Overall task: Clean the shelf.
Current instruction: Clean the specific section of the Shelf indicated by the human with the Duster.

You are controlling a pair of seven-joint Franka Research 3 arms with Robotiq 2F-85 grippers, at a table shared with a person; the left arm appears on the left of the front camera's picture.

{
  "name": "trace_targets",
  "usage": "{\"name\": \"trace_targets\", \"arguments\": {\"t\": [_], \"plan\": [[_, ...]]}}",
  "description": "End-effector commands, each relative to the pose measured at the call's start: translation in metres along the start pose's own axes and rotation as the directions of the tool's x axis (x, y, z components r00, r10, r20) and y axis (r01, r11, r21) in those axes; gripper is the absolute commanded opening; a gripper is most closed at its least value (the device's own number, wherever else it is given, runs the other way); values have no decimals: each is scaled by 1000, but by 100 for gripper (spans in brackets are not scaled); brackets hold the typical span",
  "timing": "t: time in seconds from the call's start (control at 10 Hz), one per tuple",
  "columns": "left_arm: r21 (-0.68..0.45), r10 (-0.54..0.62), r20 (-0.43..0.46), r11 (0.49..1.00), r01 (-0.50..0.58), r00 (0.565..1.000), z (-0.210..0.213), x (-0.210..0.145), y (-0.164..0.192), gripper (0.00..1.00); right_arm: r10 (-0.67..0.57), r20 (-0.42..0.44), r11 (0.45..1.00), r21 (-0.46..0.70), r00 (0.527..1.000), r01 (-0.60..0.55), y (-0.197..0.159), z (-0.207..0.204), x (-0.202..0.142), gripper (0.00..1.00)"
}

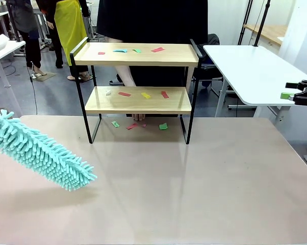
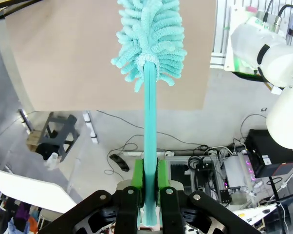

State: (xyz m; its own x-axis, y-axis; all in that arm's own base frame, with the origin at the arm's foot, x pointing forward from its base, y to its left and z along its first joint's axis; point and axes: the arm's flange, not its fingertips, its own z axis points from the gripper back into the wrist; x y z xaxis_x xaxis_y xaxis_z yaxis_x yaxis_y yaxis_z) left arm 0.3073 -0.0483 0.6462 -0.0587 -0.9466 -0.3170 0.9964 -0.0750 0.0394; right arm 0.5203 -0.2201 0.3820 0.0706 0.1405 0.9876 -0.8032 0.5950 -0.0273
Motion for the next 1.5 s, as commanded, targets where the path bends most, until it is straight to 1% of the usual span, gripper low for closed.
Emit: {"name": "trace_targets", "arguments": {"t": [0.0, 0.9, 1.0, 1.1, 1.2, 1.3, 1.4], "plan": [[1, 1, -10, 1000, -1, 1000, 1, -2, -3, 13, -13, -9, 1000, -8, 1000, 13, 1, -3, 5, 100], [1, 1, -10, 1000, -1, 1000, 1, -2, -3, 13, -13, -9, 1000, -8, 1000, 13, 1, -3, 5, 100], [0, 0, 0, 1000, 0, 1000, 0, 0, 0, 13, -13, -9, 1000, -8, 1000, 13, 1, -3, 5, 100], [-19, 102, 12, 995, -102, 995, 8, 0, -2, 13, -13, -9, 1000, -8, 1000, 13, 1, -3, 5, 100], [-34, 173, 103, 985, -170, 980, 9, 15, -7, 13, -13, -9, 1000, -8, 1000, 13, 1, -3, 5, 100], [-49, 224, 201, 975, -219, 954, 5, 28, -10, 13, -13, -9, 1000, -8, 1000, 13, 1, -3, 5, 100], [-71, 280, 274, 960, -271, 920, -1, 37, -12, 13, -13, -9, 1000, -8, 1000, 13, 1, -3, 5, 100]]}}
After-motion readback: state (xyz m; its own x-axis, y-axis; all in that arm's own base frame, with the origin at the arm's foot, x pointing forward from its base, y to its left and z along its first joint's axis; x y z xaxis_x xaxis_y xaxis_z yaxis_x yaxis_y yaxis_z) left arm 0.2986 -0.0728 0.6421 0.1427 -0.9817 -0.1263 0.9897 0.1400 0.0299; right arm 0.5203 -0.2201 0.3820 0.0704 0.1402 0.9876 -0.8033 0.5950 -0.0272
